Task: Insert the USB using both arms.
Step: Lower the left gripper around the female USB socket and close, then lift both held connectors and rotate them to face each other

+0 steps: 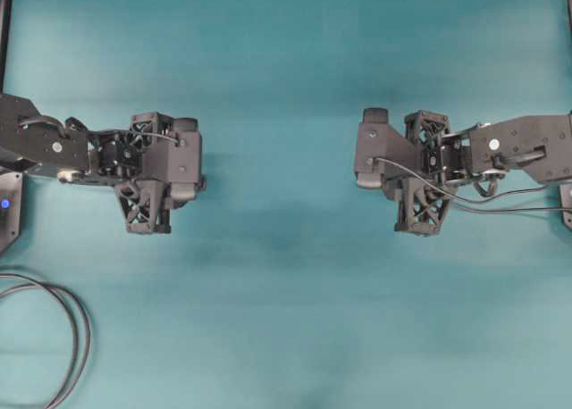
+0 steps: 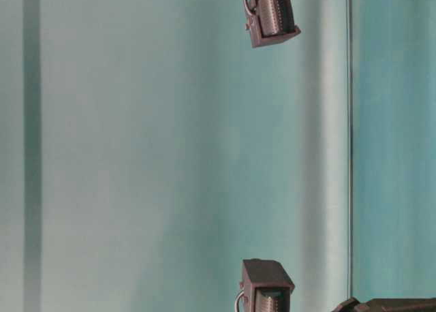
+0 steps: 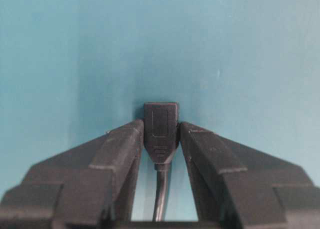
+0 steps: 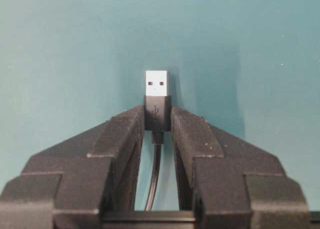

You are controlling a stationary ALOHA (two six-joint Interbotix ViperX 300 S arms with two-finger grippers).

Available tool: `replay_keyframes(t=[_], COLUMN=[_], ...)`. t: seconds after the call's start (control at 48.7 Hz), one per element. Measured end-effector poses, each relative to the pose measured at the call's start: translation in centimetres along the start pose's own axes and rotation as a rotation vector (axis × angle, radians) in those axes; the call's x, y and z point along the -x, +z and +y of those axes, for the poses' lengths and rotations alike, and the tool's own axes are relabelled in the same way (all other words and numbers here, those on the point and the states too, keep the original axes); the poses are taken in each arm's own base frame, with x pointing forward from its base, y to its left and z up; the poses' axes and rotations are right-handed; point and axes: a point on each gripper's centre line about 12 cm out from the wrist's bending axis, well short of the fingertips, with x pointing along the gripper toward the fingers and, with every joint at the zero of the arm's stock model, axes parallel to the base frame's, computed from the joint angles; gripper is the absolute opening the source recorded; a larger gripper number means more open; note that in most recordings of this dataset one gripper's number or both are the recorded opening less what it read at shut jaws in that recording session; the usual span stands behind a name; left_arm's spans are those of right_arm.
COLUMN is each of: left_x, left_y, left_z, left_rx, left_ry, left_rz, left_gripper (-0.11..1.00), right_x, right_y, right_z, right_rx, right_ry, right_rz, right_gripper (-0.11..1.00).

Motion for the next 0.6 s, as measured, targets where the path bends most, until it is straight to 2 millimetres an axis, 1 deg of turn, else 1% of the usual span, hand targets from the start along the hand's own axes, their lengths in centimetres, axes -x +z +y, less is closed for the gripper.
replay_keyframes(t=[0.144, 0.473, 0.596], left_x=[0.04, 0.09, 0.48], left_y=[-0.06, -0.14, -0.08], left_z=[-0.01, -0.02, 0.03], left_rx=[0.0, 0.0, 0.0], left_ry=[-0.001, -0.001, 0.001], left_rz=[0.006, 0.003, -0.001], left_gripper=[0.28, 0.28, 0.27], right_x=[0.0, 0.22, 0.97], right_y=[0.0, 0.01, 0.05], right_z=[-0.01, -0.02, 0.04], right_rx=[0.008, 0.05, 0.066], right_ry=[0.0, -0.011, -0.014], right_rz=[0.0, -0.007, -0.02], right_gripper=[0.2, 0.2, 0.2])
